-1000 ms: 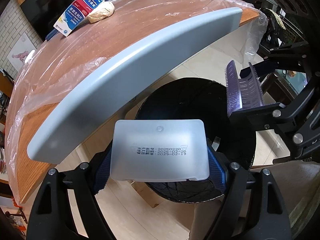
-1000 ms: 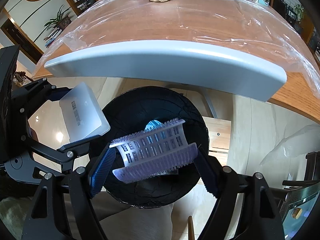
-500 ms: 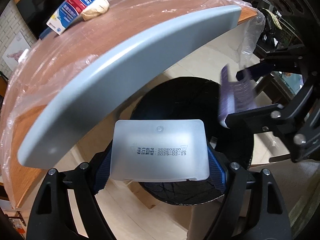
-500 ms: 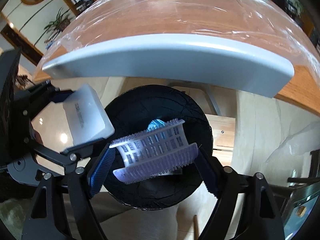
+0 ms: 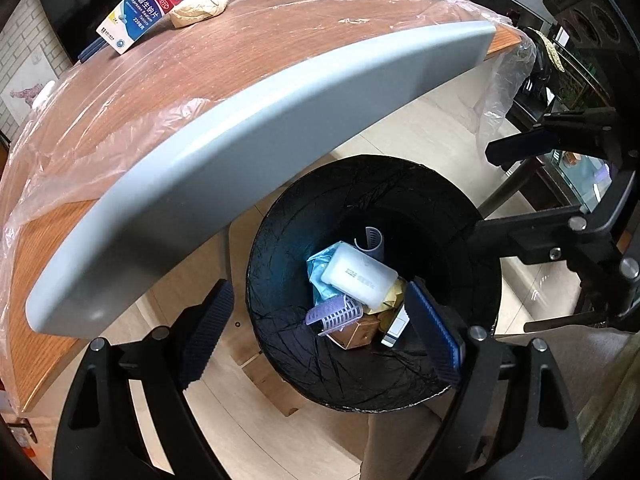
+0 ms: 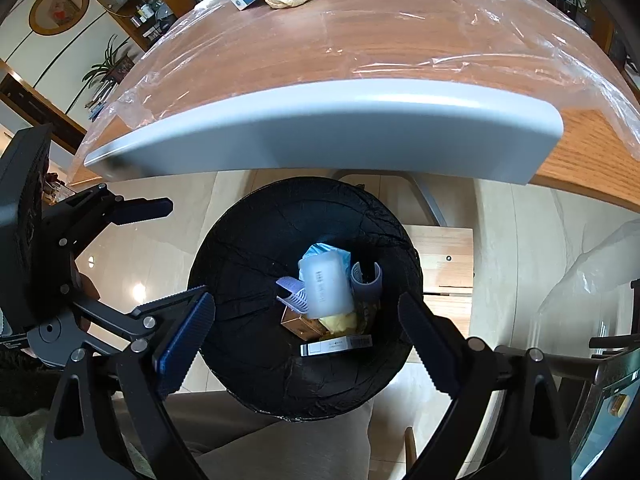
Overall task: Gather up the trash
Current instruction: 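Open the left tool while the right tool opens, dropping box and comb rack into the bin, then move both tools back over the table toward the medicine box and bun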
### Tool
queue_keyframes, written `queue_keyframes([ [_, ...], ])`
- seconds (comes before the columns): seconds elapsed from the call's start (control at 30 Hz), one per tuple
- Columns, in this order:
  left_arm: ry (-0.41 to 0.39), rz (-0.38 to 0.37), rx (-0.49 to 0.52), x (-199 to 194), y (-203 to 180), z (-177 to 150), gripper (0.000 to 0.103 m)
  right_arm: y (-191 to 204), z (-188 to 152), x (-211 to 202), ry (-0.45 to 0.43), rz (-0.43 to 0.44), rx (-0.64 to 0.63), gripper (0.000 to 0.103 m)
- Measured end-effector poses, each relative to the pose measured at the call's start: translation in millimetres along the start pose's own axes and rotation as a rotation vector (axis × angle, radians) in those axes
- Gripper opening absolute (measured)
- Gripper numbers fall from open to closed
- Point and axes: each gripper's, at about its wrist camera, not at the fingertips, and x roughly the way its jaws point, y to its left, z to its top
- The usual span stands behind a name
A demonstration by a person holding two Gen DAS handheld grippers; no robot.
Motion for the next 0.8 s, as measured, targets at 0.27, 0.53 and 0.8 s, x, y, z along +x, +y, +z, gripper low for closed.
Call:
queue_keyframes([
  [0.27, -0.004, -0.007, -0.023, -6.5, 3.7, -1.7, 0.088, 4.8, 0.4, -10.9, -0.018, -0.011, -0.028, 0.092],
  [0.53, -0.055, -0.026, -0.028, -35.7, 4.1, 1.9, 0.088, 22.2, 5.1, -49.5, -0.099, -0.003, -0.108, 0.092],
  [0.8, -0.196, -0.008, -0.079, -102.4, 27.8, 32.8, 0.089, 25.5, 36.8, -92.8, -0.236, 0.011, -0.116, 0.092],
])
